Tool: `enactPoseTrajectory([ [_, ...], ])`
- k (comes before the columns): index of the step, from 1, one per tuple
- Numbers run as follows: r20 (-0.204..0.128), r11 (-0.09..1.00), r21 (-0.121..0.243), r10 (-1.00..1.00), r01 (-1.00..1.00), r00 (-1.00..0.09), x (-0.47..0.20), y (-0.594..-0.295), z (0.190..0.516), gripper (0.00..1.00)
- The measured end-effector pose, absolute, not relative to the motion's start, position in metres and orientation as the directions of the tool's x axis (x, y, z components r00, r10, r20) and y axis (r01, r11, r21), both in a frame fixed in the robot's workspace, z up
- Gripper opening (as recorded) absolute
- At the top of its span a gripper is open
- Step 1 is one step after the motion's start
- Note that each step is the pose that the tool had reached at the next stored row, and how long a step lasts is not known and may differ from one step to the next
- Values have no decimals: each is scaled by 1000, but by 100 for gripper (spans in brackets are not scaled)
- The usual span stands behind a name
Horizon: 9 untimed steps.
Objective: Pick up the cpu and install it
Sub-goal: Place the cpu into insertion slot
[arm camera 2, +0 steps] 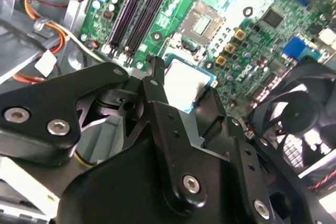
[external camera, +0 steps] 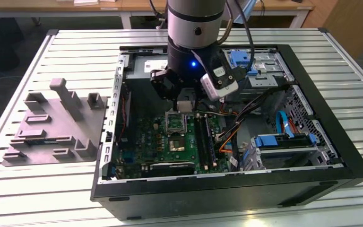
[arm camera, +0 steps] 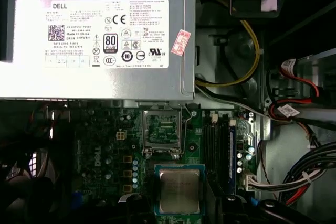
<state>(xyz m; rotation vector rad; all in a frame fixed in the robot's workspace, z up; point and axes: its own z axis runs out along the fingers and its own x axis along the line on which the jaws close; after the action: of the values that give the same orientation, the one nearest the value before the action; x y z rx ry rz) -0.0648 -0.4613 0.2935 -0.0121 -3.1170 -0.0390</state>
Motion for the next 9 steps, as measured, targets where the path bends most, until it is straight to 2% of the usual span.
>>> enactPoseTrajectory([
  [9, 24, 1000, 25, 0, 1, -1000, -70, -470, 278, 47],
])
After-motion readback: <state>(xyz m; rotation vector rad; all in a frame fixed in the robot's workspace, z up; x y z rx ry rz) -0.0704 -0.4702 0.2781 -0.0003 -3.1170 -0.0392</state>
